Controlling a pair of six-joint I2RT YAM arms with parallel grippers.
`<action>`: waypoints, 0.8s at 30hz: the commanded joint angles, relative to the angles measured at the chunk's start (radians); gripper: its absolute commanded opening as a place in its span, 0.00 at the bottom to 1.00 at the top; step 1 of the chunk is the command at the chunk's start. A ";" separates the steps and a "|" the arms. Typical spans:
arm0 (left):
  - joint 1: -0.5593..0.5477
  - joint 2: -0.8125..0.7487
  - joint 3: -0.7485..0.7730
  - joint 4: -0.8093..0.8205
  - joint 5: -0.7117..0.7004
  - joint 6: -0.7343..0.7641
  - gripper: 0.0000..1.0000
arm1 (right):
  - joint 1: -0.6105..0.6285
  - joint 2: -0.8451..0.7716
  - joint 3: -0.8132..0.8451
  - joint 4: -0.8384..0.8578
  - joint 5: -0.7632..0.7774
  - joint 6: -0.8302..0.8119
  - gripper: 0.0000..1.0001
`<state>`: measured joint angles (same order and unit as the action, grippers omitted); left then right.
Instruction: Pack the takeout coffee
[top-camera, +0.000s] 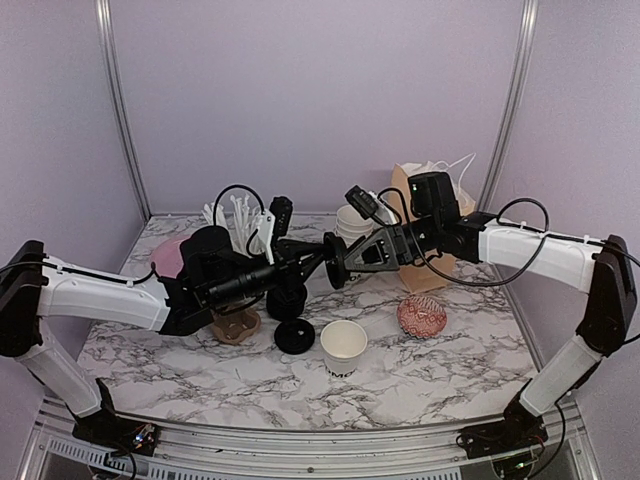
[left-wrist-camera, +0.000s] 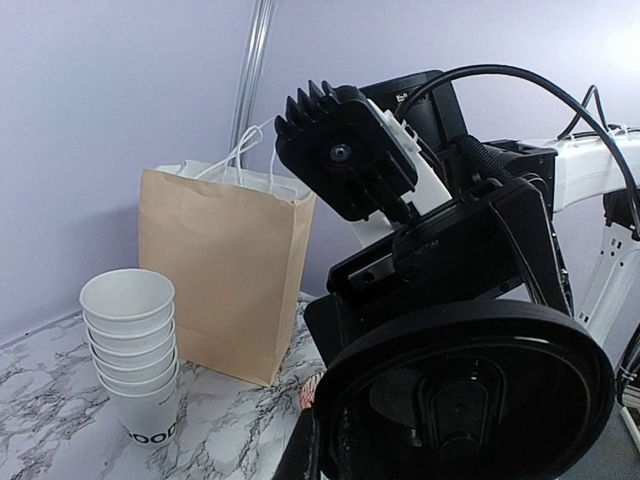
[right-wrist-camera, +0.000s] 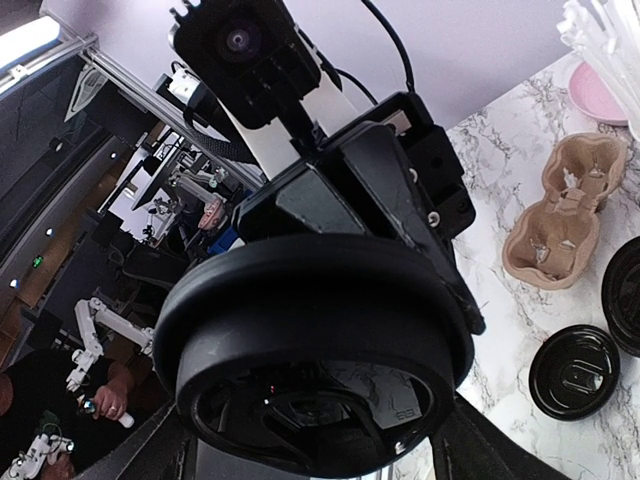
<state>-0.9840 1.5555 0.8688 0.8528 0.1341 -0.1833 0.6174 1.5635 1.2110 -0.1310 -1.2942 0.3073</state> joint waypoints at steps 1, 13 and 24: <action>-0.008 0.024 0.032 0.025 0.017 -0.009 0.04 | 0.006 -0.008 0.003 0.084 -0.018 0.040 0.71; -0.007 -0.061 -0.064 -0.007 -0.107 -0.026 0.71 | -0.002 -0.038 0.098 -0.314 0.234 -0.394 0.60; -0.007 -0.389 -0.279 -0.318 -0.351 -0.092 0.95 | 0.093 -0.064 0.154 -0.735 0.730 -0.946 0.58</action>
<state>-0.9901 1.2560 0.6144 0.6815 -0.0662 -0.2436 0.6468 1.5078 1.3331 -0.6888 -0.7712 -0.4255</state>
